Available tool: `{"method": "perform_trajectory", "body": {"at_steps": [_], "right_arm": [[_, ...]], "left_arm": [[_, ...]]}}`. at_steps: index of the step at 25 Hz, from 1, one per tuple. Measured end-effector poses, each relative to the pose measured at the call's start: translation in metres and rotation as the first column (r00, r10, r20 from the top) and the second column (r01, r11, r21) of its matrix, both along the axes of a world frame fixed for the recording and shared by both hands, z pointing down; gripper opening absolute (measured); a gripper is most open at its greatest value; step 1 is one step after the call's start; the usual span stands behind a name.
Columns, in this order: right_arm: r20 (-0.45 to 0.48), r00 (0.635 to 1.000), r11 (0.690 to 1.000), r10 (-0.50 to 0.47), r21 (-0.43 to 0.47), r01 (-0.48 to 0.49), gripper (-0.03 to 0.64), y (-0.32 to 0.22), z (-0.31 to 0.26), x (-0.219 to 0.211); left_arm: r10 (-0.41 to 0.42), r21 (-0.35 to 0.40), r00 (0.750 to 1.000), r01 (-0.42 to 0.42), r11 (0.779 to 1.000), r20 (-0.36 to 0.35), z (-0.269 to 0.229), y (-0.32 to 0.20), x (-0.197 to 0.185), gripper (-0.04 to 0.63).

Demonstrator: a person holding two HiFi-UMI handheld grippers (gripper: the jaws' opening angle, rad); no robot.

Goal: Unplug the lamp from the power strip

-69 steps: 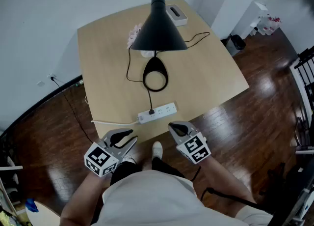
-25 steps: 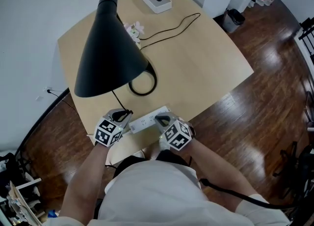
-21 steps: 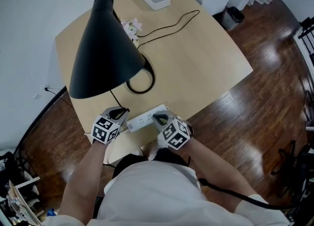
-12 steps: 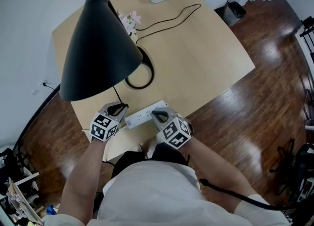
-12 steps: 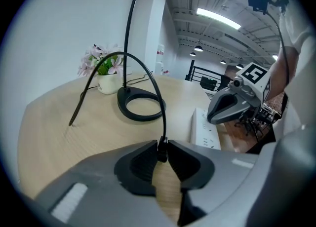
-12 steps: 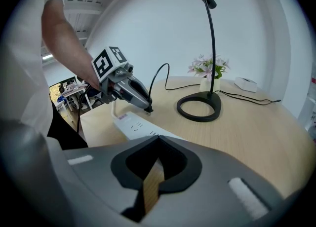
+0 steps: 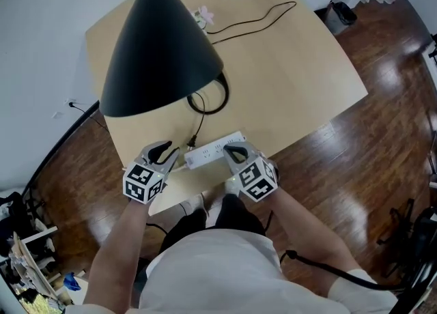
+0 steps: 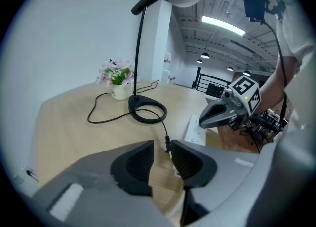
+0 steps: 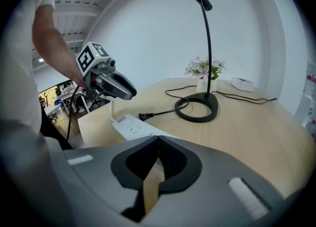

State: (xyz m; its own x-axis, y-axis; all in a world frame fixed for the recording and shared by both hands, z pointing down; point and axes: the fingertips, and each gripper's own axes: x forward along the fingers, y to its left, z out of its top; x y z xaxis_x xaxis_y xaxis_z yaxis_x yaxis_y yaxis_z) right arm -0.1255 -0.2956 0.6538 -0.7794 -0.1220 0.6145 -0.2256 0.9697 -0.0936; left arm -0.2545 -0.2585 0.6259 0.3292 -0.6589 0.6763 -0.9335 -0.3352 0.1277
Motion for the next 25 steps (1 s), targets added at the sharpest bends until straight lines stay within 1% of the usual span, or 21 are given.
{"method": "perform_trajectory", "body": {"at_steps": [3,7,10,12,15,17,21,23,25], "right_arm": [[0.039,0.999,0.999,0.015,0.030,-0.016,0.008,0.002,-0.010,-0.002],[0.057,0.998,0.998,0.040,0.042,-0.042,0.008,0.026,-0.027,0.004],[0.082,0.994,0.995,0.070,0.068,-0.075,0.008,0.050,-0.045,0.012],[0.100,0.991,0.992,0.088,0.081,-0.097,0.008,0.079,-0.060,0.020],[0.125,0.983,0.987,0.136,0.068,-0.145,0.008,0.136,-0.082,0.032],[0.148,0.973,0.980,0.178,0.060,-0.188,0.008,0.179,-0.096,0.038],[0.199,0.945,0.958,0.261,0.070,-0.280,0.009,0.265,-0.130,0.053],[0.213,0.936,0.952,0.279,0.070,-0.299,0.009,0.305,-0.145,0.060],[0.223,0.936,0.953,0.274,0.066,-0.295,0.009,0.343,-0.158,0.068]], "left_arm": [[-0.013,0.034,0.999,0.014,0.999,-0.032,-0.017,0.021,0.003,0.120],[-0.015,0.081,0.996,0.022,0.996,-0.087,-0.046,0.058,0.013,0.106],[0.024,0.153,0.991,-0.004,0.988,-0.130,-0.074,0.093,0.027,0.097],[0.057,0.201,0.986,-0.025,0.979,-0.154,-0.096,0.128,0.038,0.091],[0.071,0.261,0.970,-0.008,0.965,-0.231,-0.132,0.190,0.043,0.090],[0.085,0.296,0.962,-0.004,0.955,-0.260,-0.151,0.235,0.041,0.087],[0.127,0.339,0.957,-0.033,0.940,-0.261,-0.171,0.326,0.041,0.067],[0.147,0.343,0.960,-0.059,0.938,-0.238,-0.175,0.365,0.044,0.067],[0.170,0.348,0.963,-0.088,0.933,-0.211,-0.180,0.399,0.053,0.067]]}}
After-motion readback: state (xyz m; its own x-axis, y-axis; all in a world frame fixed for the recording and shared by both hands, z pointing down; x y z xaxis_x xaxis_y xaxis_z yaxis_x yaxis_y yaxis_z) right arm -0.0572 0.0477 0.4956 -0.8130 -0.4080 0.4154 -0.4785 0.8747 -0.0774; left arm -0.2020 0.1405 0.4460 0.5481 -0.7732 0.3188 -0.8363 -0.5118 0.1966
